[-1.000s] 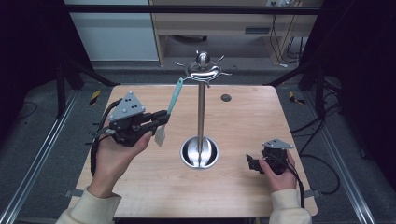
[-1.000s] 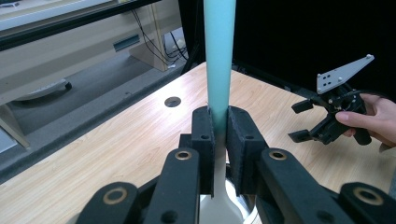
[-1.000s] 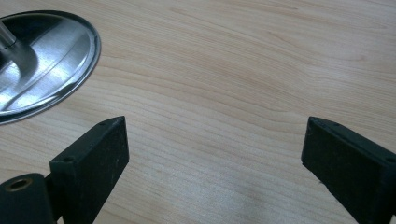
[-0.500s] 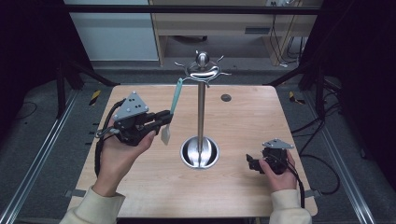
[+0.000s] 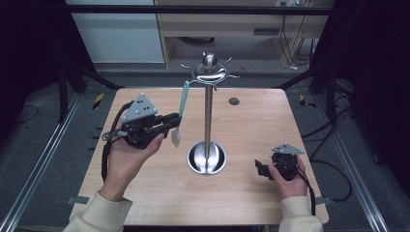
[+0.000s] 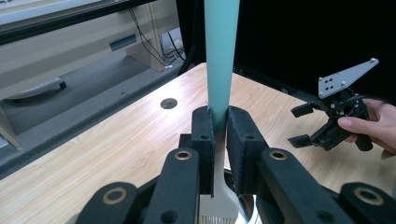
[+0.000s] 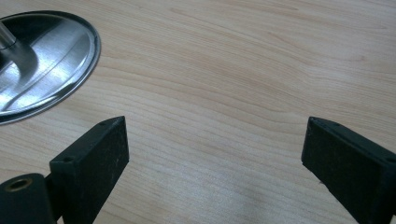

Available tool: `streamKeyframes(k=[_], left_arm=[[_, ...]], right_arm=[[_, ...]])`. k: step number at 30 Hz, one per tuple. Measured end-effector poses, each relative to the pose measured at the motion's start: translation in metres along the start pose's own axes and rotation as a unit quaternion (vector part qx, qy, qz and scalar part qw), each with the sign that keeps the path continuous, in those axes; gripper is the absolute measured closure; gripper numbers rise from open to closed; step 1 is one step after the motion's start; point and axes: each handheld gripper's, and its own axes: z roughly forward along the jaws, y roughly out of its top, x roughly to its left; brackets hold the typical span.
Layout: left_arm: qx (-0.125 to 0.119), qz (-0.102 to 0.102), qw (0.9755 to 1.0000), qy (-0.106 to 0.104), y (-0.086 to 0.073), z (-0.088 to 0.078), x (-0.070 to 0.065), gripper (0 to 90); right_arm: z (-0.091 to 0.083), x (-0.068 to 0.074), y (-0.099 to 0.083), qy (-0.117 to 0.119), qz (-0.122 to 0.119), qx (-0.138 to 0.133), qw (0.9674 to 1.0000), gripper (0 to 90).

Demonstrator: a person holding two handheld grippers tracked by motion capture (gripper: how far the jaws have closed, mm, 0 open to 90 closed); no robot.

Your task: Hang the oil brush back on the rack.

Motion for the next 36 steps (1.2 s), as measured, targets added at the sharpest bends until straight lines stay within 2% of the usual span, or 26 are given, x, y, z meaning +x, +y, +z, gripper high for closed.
streamKeyframes(k=[18,25,30,33,36], left_arm=[[0.003,0.001,1.0000,0.000,0.0018,0.0059,0.0016,81.2],[0.001,-0.009,1.0000,0.001,0.0021,0.0091,0.0049,81.1],[0.001,-0.008,1.0000,0.003,0.0023,0.0099,0.0067,80.8],[-0.004,-0.010,0.9999,0.006,0.0019,0.0097,0.0080,78.1],[-0.007,-0.011,0.9999,0.007,0.0011,0.0082,0.0100,71.7]], right_arm=[[-0.0001,0.0004,-0.0001,0.002,0.000,0.002,1.0000,8.0],[-0.0001,0.0008,0.0002,0.003,0.001,0.003,1.0000,8.0],[0.0000,0.0001,0.0002,0.004,-0.001,0.001,1.0000,8.0],[-0.0001,0.0002,0.0002,0.004,-0.001,0.001,1.0000,8.0],[-0.0002,0.0001,0.0001,0.003,-0.001,0.001,1.0000,8.0]])
